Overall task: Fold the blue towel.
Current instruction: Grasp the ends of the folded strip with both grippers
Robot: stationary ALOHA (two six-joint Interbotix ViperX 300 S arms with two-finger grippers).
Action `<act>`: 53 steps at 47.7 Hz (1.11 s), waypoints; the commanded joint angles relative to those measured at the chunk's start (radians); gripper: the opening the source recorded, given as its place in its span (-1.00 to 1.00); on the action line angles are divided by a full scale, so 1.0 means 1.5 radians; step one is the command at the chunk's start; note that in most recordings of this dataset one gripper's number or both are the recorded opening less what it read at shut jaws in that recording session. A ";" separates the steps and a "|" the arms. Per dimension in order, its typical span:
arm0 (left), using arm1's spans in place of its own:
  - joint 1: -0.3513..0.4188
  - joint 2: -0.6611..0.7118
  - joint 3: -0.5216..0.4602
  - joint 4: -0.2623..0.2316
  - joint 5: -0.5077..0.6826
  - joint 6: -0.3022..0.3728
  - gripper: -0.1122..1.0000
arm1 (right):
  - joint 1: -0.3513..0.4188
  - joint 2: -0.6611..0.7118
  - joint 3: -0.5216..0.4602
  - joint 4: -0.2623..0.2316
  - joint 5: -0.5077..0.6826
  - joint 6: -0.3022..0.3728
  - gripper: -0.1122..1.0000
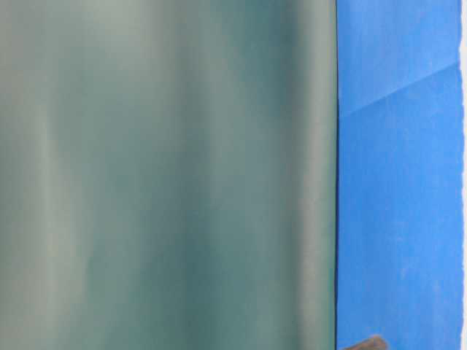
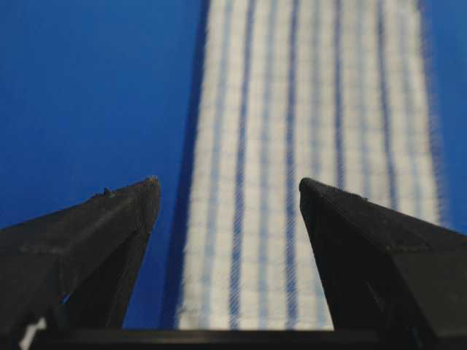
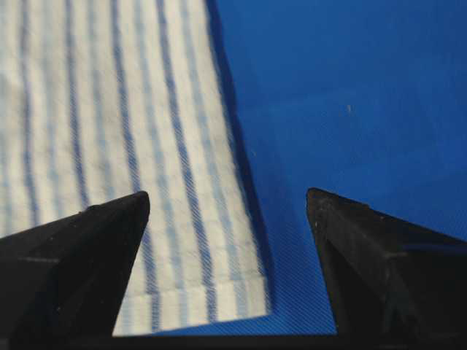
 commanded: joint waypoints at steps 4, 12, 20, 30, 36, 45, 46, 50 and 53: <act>0.010 0.049 -0.009 0.002 -0.027 0.001 0.49 | -0.002 0.060 -0.015 0.003 -0.030 0.000 0.79; 0.010 0.106 -0.012 0.001 -0.064 -0.001 0.46 | 0.000 0.119 -0.027 0.005 -0.044 0.004 0.78; 0.009 0.144 -0.016 -0.002 -0.064 -0.010 0.23 | 0.008 0.135 -0.032 0.004 -0.044 0.004 0.63; 0.002 0.147 -0.021 -0.001 -0.062 -0.009 -0.59 | 0.021 0.136 -0.030 0.002 -0.044 0.001 -0.32; -0.001 0.147 -0.022 -0.002 -0.051 -0.010 -0.77 | 0.028 0.135 -0.029 0.002 -0.044 0.001 -0.78; -0.003 0.145 -0.028 -0.002 -0.047 -0.009 -0.77 | 0.029 0.135 -0.030 0.003 -0.044 0.002 -0.79; -0.003 0.144 -0.029 -0.001 -0.046 -0.009 -0.77 | 0.029 0.135 -0.031 0.002 -0.044 0.002 -0.79; -0.002 0.134 -0.034 -0.002 -0.030 -0.008 -0.77 | 0.029 0.129 -0.031 0.002 -0.043 0.002 -0.79; -0.002 0.118 -0.041 -0.001 -0.003 -0.008 -0.77 | 0.028 0.118 -0.030 0.003 -0.041 0.002 -0.79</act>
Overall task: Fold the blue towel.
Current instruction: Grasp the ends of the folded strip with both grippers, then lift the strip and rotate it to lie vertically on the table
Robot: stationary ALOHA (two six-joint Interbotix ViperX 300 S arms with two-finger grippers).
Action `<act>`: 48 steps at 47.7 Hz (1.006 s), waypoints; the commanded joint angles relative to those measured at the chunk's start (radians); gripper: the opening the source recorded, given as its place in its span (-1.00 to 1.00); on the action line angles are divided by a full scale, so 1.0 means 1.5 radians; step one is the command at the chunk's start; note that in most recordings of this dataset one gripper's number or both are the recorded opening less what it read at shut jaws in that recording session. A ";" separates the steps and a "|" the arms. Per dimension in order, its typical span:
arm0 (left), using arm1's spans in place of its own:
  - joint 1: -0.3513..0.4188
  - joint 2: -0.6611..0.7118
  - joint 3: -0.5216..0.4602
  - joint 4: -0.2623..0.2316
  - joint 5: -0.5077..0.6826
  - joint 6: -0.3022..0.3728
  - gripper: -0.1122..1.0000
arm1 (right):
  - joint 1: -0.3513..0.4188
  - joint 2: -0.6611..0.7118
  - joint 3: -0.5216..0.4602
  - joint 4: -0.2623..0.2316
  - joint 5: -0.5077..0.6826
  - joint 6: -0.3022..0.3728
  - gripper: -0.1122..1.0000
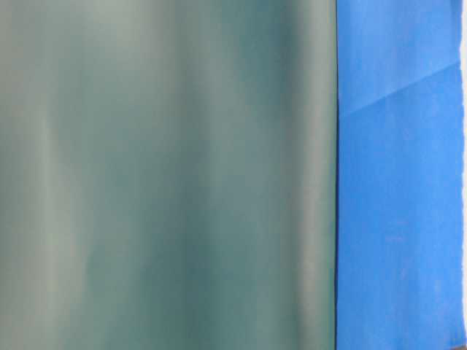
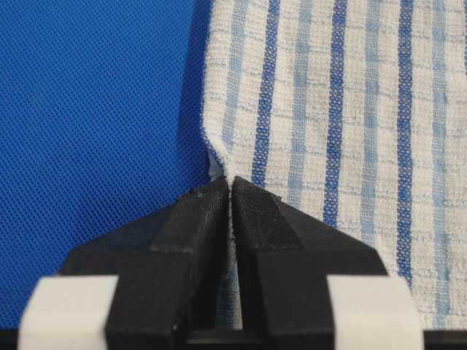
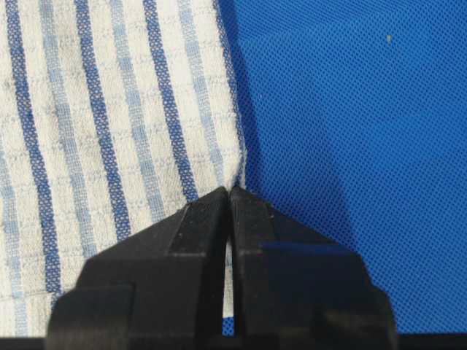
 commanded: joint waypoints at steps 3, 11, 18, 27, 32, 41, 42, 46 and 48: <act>-0.002 -0.047 -0.024 0.000 0.052 0.001 -0.77 | 0.001 -0.043 -0.004 -0.001 0.002 0.000 -0.79; -0.002 -0.106 -0.050 0.000 0.138 0.001 -0.77 | -0.010 -0.114 -0.008 -0.001 0.047 -0.002 -0.79; -0.002 -0.151 -0.060 0.000 0.181 0.001 -0.77 | -0.019 -0.175 -0.011 -0.002 0.102 -0.003 -0.79; -0.015 -0.157 -0.062 -0.001 0.180 -0.002 -0.77 | -0.020 -0.192 -0.012 -0.002 0.115 -0.002 -0.79; -0.036 -0.153 -0.078 -0.001 0.172 -0.020 -0.77 | -0.027 -0.187 -0.022 -0.002 0.112 -0.002 -0.79; -0.066 -0.142 -0.114 -0.001 0.161 -0.112 -0.77 | -0.076 -0.186 -0.050 -0.013 0.112 -0.004 -0.79; -0.070 -0.140 -0.117 -0.001 0.160 -0.123 -0.77 | -0.087 -0.186 -0.055 -0.017 0.112 -0.005 -0.79; -0.082 -0.129 -0.134 -0.001 0.146 -0.164 -0.77 | -0.114 -0.183 -0.069 -0.029 0.115 -0.009 -0.79; -0.088 -0.122 -0.142 -0.001 0.134 -0.175 -0.77 | -0.127 -0.180 -0.077 -0.035 0.115 -0.015 -0.79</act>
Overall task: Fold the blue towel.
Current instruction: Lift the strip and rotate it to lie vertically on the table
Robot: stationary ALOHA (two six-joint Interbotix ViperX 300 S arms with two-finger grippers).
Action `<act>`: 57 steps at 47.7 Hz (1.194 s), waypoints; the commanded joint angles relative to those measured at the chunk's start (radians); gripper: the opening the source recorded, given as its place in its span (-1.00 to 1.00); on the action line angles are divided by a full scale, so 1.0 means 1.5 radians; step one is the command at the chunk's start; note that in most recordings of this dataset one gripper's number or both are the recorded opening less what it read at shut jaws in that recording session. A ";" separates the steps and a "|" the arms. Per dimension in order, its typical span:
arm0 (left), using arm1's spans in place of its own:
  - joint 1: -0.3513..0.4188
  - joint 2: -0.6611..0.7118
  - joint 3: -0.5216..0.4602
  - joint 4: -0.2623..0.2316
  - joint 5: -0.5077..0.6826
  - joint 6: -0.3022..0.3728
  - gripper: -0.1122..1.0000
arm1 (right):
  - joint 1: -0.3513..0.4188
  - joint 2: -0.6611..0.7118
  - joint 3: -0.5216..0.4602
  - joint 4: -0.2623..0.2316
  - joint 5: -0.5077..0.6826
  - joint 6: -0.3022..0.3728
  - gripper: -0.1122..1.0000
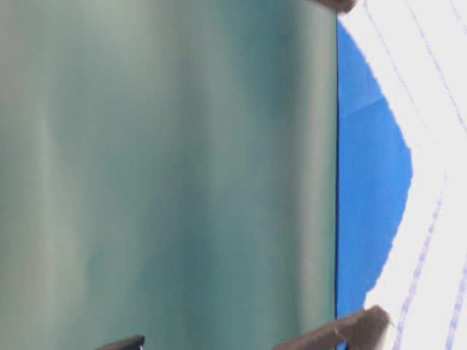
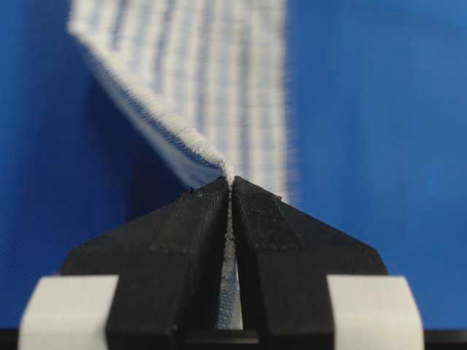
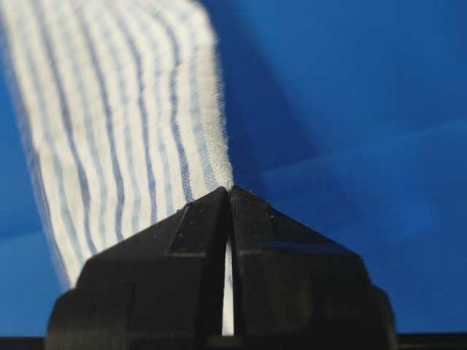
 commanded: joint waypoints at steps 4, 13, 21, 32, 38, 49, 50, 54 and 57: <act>-0.025 0.016 -0.049 -0.001 -0.042 -0.028 -0.77 | -0.050 0.007 -0.043 -0.021 -0.001 -0.016 -0.79; -0.045 0.069 -0.130 -0.001 -0.058 -0.033 -0.77 | -0.094 0.029 -0.087 -0.030 0.001 -0.048 -0.79; -0.046 0.121 -0.201 -0.001 -0.060 -0.031 -0.77 | -0.122 0.038 -0.128 -0.030 0.012 -0.088 -0.79; -0.045 0.199 -0.292 0.000 -0.090 -0.024 -0.77 | -0.148 0.038 -0.156 -0.030 0.024 -0.128 -0.79; -0.041 0.233 -0.330 0.000 -0.118 -0.024 -0.77 | -0.163 0.038 -0.167 -0.031 0.040 -0.142 -0.79; -0.039 0.278 -0.376 -0.003 -0.157 -0.028 -0.77 | -0.178 0.038 -0.175 -0.031 0.050 -0.159 -0.79; -0.039 0.281 -0.378 -0.003 -0.160 -0.029 -0.77 | -0.178 0.038 -0.176 -0.030 0.052 -0.160 -0.80; -0.040 0.289 -0.382 -0.004 -0.163 -0.033 -0.77 | -0.180 0.041 -0.177 -0.031 0.052 -0.163 -0.79; -0.040 0.291 -0.378 -0.006 -0.170 -0.034 -0.77 | -0.180 0.047 -0.181 -0.030 0.054 -0.167 -0.79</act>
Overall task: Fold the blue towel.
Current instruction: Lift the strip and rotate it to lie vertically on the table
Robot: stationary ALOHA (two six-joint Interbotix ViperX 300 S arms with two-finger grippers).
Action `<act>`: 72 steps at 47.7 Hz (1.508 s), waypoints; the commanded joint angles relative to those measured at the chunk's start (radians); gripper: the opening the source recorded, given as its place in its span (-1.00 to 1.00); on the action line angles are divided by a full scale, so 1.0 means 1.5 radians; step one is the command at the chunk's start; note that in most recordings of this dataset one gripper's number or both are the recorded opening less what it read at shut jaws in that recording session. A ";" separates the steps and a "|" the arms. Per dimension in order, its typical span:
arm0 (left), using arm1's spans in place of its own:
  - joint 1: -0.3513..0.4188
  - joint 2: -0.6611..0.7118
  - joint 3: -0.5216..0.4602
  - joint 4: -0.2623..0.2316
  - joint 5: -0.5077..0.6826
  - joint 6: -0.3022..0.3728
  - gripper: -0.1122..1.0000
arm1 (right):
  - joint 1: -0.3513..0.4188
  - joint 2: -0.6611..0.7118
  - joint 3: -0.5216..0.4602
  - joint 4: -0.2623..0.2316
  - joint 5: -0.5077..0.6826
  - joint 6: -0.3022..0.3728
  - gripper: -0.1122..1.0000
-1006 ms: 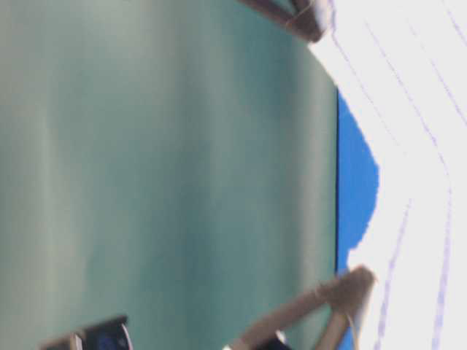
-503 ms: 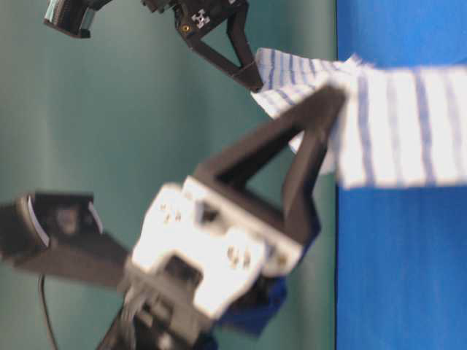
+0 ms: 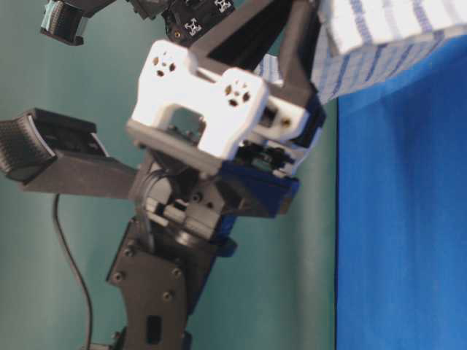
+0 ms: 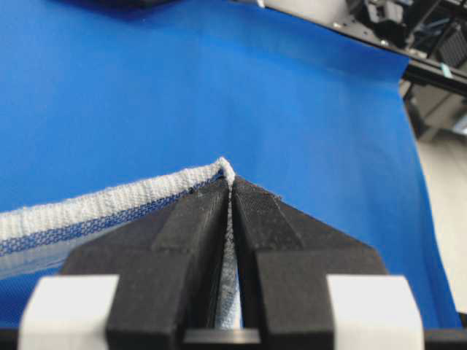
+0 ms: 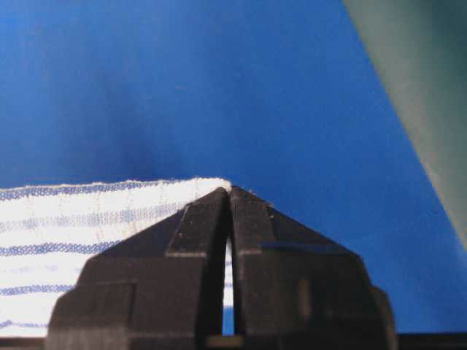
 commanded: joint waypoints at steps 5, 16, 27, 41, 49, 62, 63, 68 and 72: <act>-0.002 -0.011 0.003 -0.016 -0.035 -0.002 -0.77 | -0.004 0.020 -0.035 0.000 0.012 -0.006 -0.79; -0.019 -0.030 0.074 -0.070 -0.079 -0.002 -0.77 | -0.003 0.106 -0.095 0.000 0.042 -0.009 -0.79; -0.045 -0.057 0.149 -0.136 -0.128 -0.001 -0.77 | 0.009 0.192 -0.159 -0.001 0.044 -0.012 -0.79; -0.063 -0.087 0.225 -0.204 -0.163 -0.002 -0.77 | 0.019 0.261 -0.220 -0.001 0.045 -0.013 -0.79; -0.078 -0.096 0.247 -0.226 -0.173 -0.002 -0.77 | 0.024 0.272 -0.233 -0.001 0.046 -0.013 -0.79; -0.083 -0.093 0.244 -0.228 -0.170 -0.002 -0.77 | 0.027 0.280 -0.234 -0.001 0.048 -0.013 -0.79; -0.083 -0.093 0.244 -0.228 -0.170 -0.002 -0.77 | 0.028 0.281 -0.234 -0.001 0.048 -0.013 -0.79; -0.080 -0.093 0.245 -0.228 -0.167 -0.002 -0.77 | 0.029 0.286 -0.235 0.000 0.047 -0.013 -0.79; -0.076 -0.091 0.247 -0.228 -0.163 -0.002 -0.77 | 0.029 0.294 -0.235 -0.001 0.044 -0.013 -0.79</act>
